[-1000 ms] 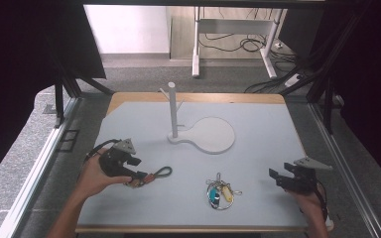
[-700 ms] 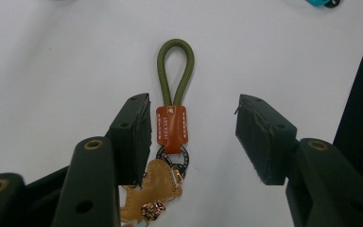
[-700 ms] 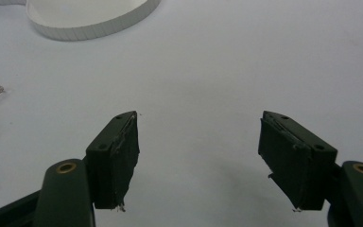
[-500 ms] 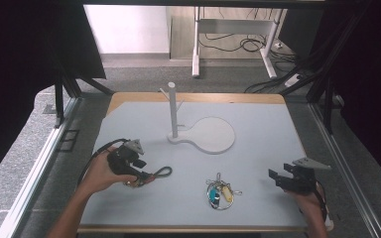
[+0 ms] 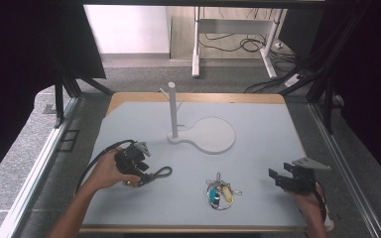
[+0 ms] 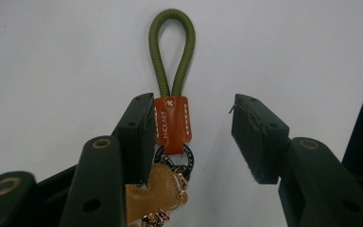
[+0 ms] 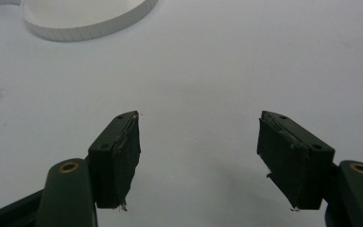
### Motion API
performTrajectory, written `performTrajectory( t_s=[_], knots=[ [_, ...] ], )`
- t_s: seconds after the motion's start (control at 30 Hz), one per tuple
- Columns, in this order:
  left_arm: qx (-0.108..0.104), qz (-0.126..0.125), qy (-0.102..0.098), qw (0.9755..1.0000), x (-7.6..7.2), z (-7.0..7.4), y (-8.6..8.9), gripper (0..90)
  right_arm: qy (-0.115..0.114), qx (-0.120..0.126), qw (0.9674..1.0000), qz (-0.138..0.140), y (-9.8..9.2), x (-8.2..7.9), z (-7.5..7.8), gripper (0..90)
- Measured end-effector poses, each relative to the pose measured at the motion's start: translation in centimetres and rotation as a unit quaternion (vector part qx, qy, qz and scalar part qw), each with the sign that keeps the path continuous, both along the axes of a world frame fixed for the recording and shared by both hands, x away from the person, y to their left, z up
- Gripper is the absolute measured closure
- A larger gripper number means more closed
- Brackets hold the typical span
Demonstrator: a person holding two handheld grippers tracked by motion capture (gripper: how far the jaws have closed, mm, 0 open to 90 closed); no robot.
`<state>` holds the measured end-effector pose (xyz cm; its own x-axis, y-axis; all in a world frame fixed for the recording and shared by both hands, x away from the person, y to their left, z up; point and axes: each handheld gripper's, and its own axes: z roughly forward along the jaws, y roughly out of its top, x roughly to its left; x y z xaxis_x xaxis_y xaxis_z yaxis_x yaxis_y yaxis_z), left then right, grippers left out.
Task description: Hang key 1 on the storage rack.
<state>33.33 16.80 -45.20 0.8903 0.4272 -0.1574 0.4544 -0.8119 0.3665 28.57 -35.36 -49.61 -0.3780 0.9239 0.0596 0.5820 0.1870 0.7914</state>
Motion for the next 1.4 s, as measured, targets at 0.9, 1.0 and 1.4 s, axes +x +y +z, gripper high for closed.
performTrajectory(
  t_s=[0.9,1.0,1.4],
  knots=[
    [0.061,0.005,0.031,0.9976,1.4,-2.9,-1.1,62.6,0.013,-0.009,0.9998,0.012,0.6,0.1,-0.3,31.0],
    [0.063,0.005,0.029,0.9976,1.3,-2.9,-1.1,64.4,0.014,-0.011,0.9998,0.013,0.7,0.2,-0.3,31.0],
    [0.062,0.009,0.014,0.9979,1.0,-2.8,-1.1,66.4,0.014,-0.012,0.9998,0.004,0.4,0.2,-0.4,31.0]
  ],
)
